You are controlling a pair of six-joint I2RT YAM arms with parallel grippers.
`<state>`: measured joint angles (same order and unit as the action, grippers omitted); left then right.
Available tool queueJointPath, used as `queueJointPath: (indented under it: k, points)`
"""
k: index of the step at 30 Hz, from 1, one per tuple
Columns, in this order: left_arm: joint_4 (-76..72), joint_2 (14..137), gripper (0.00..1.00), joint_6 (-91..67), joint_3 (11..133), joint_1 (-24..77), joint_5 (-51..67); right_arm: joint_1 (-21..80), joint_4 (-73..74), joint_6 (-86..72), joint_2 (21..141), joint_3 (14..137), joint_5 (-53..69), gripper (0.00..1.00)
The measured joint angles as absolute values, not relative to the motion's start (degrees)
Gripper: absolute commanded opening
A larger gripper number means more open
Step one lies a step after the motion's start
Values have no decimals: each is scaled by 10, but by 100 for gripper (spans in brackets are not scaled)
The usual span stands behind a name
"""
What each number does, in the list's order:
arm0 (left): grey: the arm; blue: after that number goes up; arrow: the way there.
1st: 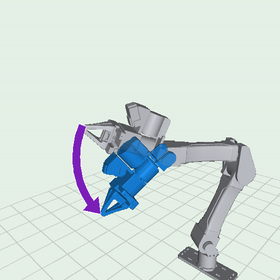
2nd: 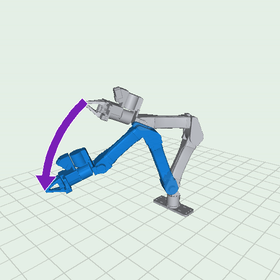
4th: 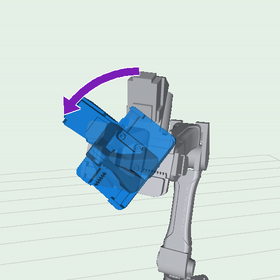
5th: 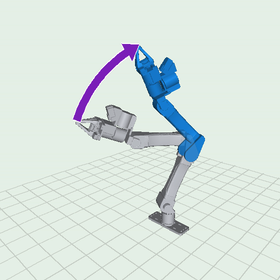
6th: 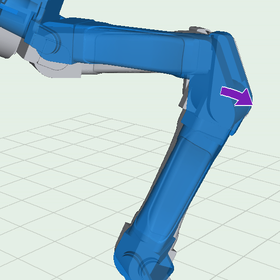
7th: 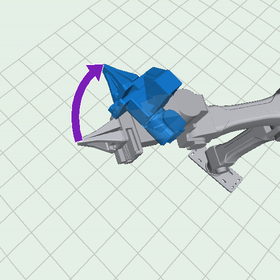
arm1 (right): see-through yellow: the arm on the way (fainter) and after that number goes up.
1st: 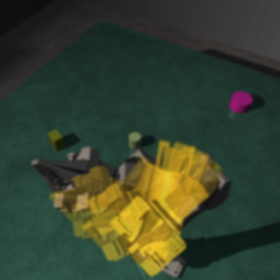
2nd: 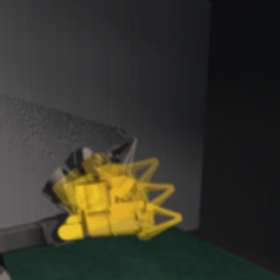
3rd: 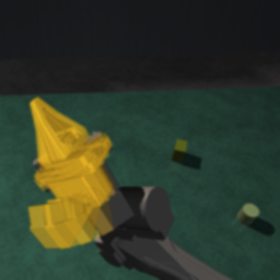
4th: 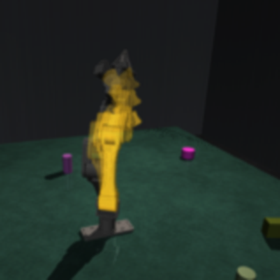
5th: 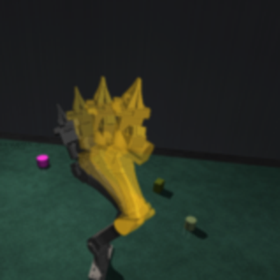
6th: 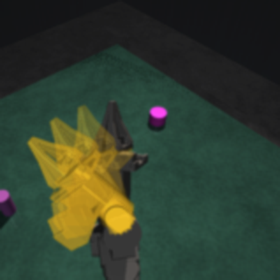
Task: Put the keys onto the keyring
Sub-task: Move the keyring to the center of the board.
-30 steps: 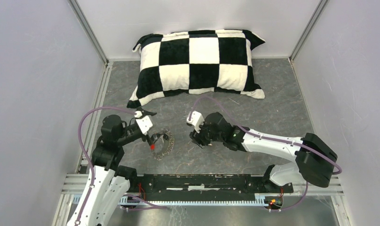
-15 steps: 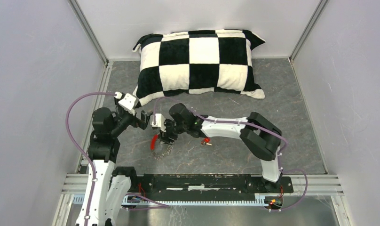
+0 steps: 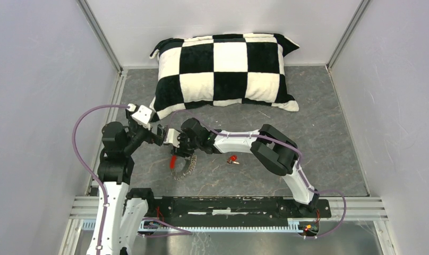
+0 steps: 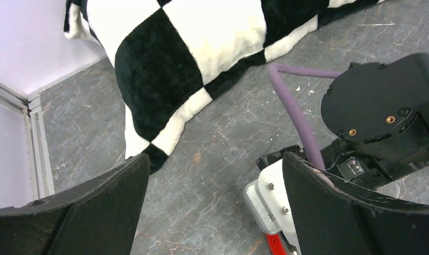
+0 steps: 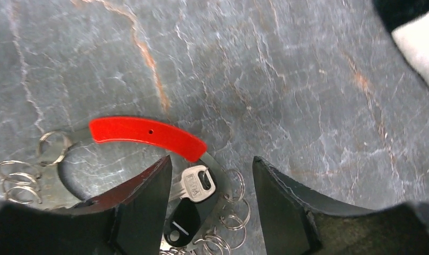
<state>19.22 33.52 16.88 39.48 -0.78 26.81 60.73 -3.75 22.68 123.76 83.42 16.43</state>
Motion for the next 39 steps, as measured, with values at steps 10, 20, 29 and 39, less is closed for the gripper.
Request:
queueJointPath:
  k: [10, 20, 29, 39]
  points:
    - [159, 354, 100, 152, 397, 0, 309, 611, -123, 151, 1224, 752, 73, 57]
    - [219, 442, 100, 182, 455, 7, 353, 551, -198, 58, 1080, 529, 29, 56]
    - [291, 472, 100, 234, 457, 7, 377, 542, -130, 94, 1008, 506, 32, 59]
    - [302, 470, 100, 245, 457, 7, 399, 537, -48, 224, 1086, 688, 264, 50]
